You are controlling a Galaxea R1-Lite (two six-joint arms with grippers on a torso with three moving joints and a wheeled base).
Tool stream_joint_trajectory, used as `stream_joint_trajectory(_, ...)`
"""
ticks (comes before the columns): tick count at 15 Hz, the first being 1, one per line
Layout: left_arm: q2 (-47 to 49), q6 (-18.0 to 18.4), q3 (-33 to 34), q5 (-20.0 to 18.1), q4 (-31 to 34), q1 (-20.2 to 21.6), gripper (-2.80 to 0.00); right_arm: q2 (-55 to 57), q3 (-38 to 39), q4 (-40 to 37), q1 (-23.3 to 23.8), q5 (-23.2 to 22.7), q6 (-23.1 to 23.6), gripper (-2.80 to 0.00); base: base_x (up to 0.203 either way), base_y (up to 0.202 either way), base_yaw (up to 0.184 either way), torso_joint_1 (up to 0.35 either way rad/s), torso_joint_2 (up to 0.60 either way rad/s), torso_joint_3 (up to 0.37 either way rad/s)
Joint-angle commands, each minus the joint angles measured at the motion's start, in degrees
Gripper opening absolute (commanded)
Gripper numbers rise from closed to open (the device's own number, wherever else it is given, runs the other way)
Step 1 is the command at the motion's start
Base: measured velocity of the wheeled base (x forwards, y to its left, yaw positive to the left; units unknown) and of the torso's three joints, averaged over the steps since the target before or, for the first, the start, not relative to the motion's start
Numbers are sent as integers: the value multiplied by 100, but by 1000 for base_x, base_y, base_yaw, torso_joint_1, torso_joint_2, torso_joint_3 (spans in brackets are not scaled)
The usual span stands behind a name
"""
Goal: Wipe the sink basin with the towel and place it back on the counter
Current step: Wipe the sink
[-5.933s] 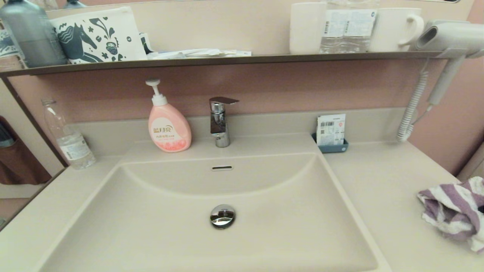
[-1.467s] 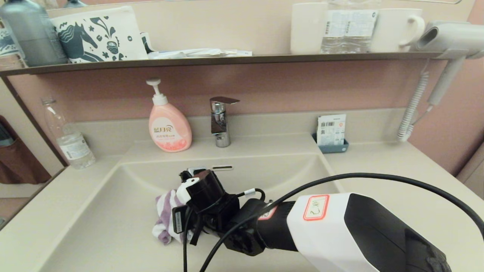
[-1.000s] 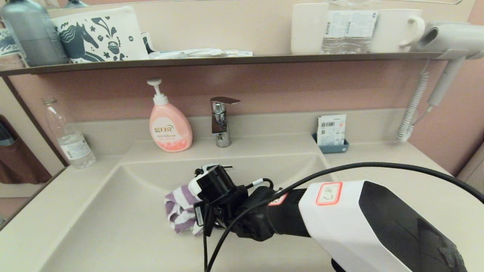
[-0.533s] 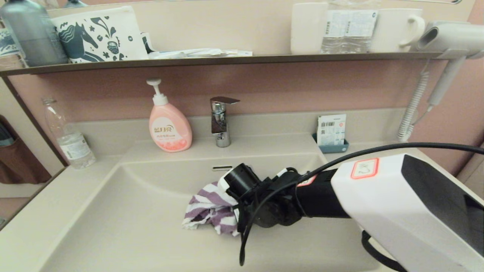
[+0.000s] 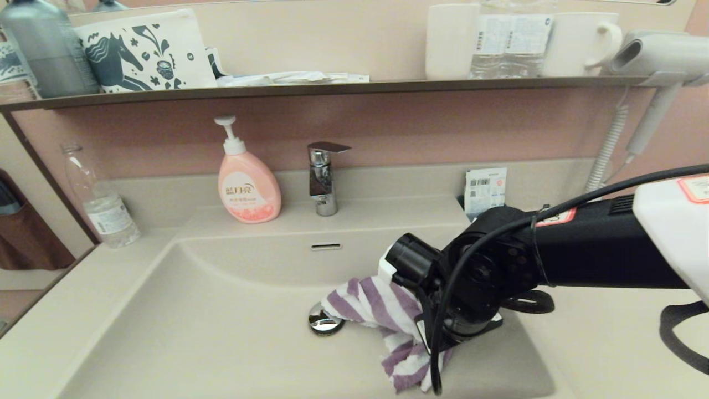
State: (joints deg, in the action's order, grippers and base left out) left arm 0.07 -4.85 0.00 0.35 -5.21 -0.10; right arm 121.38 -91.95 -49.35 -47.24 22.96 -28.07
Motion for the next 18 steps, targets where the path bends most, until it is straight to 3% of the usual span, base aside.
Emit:
stream_joint_trajectory(1,1,-7,0,0,-7,1,-280,-240,-62,-481,-147,-153,-15,-280,0,0,0,0,0,0)
stream_joint_trajectory(5,1,-7,0,0,-7,1,-280,7,-389,-895,-589,-1055,-31,-280,0,0,0,0,0,0)
stream_joint_trajectory(8,1,-6,0,0,-7,1,-280,497,-1164,-876,-727,-2043,-18,-280,0,0,0,0,0,0)
stream_joint_trajectory(10,1,-7,0,0,-7,1,-280,1017,-1837,-845,-831,-2337,-15,-280,0,0,0,0,0,0)
stream_joint_trajectory(11,1,0,0,0,-7,1,-280,1295,-2008,-604,-903,-2413,-10,-280,0,0,0,0,0,0)
stream_joint_trajectory(18,1,-3,0,0,-7,1,-280,2284,-2125,3296,-1164,-2545,30,-280,0,0,0,0,0,0)
